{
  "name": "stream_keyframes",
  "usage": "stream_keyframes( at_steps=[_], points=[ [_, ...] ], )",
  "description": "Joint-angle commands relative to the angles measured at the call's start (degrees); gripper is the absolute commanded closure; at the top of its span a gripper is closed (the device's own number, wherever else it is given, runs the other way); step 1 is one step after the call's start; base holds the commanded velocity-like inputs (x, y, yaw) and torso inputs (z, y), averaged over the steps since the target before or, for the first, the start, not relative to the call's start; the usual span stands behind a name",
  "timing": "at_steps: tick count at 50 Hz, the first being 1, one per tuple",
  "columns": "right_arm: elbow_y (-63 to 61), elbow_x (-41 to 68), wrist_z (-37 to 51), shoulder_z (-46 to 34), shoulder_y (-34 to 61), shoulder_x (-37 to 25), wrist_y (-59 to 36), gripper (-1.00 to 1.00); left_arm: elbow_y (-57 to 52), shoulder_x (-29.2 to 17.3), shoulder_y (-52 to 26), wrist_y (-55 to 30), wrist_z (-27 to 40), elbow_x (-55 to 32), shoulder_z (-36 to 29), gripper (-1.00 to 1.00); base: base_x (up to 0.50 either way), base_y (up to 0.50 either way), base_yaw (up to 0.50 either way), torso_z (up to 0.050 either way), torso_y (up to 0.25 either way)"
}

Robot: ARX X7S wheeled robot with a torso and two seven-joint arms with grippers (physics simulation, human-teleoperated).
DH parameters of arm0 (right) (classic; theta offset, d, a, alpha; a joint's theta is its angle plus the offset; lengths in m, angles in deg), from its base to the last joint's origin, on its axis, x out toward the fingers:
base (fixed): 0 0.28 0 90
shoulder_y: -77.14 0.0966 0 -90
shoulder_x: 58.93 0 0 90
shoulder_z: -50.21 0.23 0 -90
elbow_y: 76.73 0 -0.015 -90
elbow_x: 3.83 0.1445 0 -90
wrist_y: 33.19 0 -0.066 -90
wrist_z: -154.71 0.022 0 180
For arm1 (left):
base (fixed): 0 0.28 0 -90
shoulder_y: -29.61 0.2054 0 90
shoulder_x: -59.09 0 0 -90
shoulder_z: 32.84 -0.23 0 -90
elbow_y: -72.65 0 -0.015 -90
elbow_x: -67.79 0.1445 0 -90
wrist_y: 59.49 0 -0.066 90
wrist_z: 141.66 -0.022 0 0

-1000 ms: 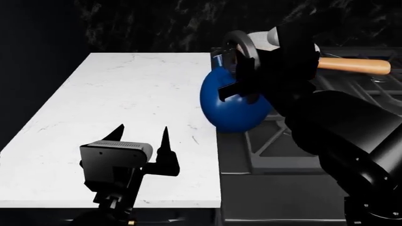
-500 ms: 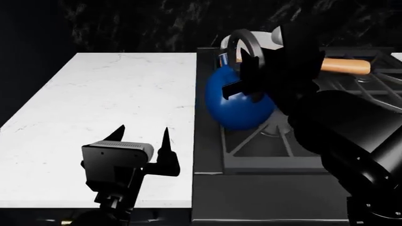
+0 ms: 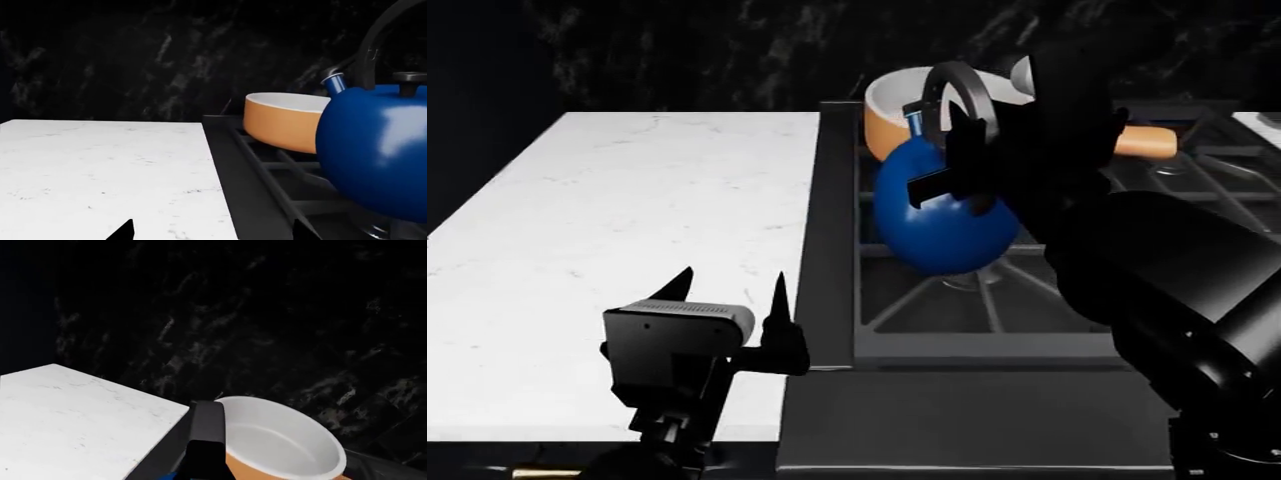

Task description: Pick the kettle from the counter and place it on a stove burner. Then turn the burner on.

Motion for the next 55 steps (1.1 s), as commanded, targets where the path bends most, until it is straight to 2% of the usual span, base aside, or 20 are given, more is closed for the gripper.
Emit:
stream_keyframes(
  at_steps=[1,30,55],
  points=[
    [-0.83,-1.64,0.50,0.76,1.11,-0.36,-0.27,1.00,0.02,-0.18,-0.01,0.11,0.14,-0.19,-0.11,-1.00,0.00,-0.14,0.00,0.000,0.000],
    [2.55,-5.54,3.07,0.49,0.32,-1.68,2.12,1.00,1.85,-0.23,-0.07,1.43,0.04,-0.17,-0.40,-1.00,0.00,-0.01,0.00,0.000,0.001],
    [9.79,-6.64,-0.84,-0.70,-0.86,-0.16,8.37,1.00,3.42,-0.07,-0.28,2.21,0.10,0.08,-1.10,-1.00,0.00,0.00,0.00,0.000,0.001]
  ],
)
